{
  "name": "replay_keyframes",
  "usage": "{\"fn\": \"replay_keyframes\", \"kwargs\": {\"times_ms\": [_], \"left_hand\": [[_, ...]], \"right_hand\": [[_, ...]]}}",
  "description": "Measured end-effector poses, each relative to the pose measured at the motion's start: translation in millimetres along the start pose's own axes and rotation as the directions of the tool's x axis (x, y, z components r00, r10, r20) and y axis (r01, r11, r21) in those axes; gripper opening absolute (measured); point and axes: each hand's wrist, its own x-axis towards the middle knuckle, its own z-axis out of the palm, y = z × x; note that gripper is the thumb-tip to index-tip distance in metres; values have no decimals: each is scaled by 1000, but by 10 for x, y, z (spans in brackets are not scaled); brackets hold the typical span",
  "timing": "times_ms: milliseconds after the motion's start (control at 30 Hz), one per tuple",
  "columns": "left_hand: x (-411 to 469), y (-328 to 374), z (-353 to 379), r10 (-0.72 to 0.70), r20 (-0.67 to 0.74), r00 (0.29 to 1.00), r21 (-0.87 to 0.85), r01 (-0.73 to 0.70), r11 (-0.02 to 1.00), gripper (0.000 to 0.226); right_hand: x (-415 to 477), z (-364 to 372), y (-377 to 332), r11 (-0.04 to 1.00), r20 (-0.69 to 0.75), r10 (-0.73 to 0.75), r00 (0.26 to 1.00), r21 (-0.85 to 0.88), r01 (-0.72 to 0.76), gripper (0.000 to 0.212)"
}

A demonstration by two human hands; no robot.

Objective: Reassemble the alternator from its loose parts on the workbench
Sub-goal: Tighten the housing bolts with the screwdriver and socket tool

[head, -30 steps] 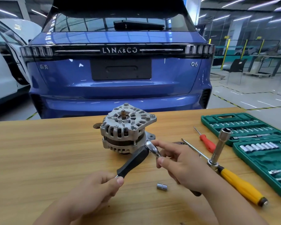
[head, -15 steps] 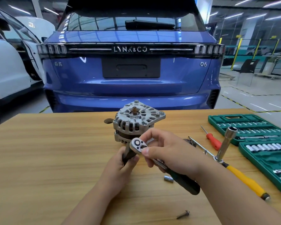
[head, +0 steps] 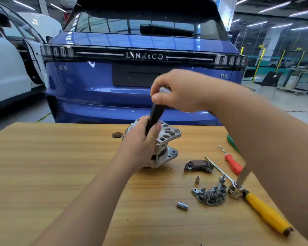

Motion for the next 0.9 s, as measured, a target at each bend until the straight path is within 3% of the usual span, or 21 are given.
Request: {"fn": "replay_keyframes", "kwargs": {"times_ms": [167,600,800,900], "left_hand": [[357,129,-154,-22,101,995,105,11,994,19],[393,120,40,32,-31,999,-129,-36,991,8],[364,30,97,10,2,1000,-194,-9,981,13],[401,22,28,13,87,996,-194,4,981,25]], "right_hand": [[343,-194,72,973,8,15,1000,-230,-12,40],[363,-329,153,990,-10,0,1000,-140,-2,40],[351,-237,164,991,-16,-13,1000,-130,10,39],[365,-205,203,975,-61,-77,995,-211,63,45]]}}
